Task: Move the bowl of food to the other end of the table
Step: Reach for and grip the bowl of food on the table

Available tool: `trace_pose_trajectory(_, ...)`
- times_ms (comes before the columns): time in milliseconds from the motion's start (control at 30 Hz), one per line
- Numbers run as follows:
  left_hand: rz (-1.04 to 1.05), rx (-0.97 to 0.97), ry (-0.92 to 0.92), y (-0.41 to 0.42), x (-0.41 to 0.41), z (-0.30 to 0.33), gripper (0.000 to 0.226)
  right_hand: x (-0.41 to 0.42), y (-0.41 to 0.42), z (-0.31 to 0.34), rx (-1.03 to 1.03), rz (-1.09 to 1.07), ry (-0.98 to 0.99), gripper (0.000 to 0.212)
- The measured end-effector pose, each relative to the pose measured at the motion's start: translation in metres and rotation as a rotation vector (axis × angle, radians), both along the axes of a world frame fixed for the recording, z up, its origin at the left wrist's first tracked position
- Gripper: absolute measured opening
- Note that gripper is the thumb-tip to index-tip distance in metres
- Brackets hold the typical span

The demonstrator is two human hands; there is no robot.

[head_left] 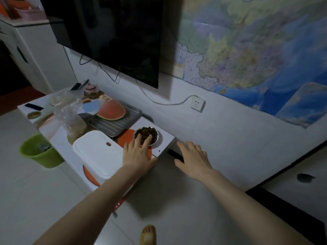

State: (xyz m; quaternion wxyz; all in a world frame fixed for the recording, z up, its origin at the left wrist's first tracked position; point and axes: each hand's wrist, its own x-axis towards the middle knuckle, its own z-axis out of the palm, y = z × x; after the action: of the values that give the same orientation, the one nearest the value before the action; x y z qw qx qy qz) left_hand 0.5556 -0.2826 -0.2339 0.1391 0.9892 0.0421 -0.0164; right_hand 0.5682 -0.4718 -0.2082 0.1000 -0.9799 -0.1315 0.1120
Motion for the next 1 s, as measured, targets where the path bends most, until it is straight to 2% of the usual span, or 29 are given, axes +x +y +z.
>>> trace_pose_trajectory(200,0.069,-0.102,0.142,0.022,0.108,-0.027,0.089,0.128,0.023,-0.032,0.035,0.075,0.108,0.068)
trace_pose_trajectory(400,0.210,-0.292,0.209,0.043,0.164,-0.074,0.098,0.240,0.032,-0.078,0.145,0.215,0.260,0.078)
trace_pose_trajectory(633,0.636,-0.530,0.262,0.043,0.209,-0.154,0.110,0.383,0.054,-0.168,0.189,0.429,0.498,0.091)
trace_pose_trajectory(767,0.878,-0.681,0.203,0.030,0.229,-0.205,0.117,0.433,0.064,-0.220,0.231,0.540,0.613,0.098)
trace_pose_trajectory(1000,0.991,-0.806,0.019,0.028,0.253,-0.312,0.131,0.481,0.070,-0.332,0.314,0.576,0.690,0.114)
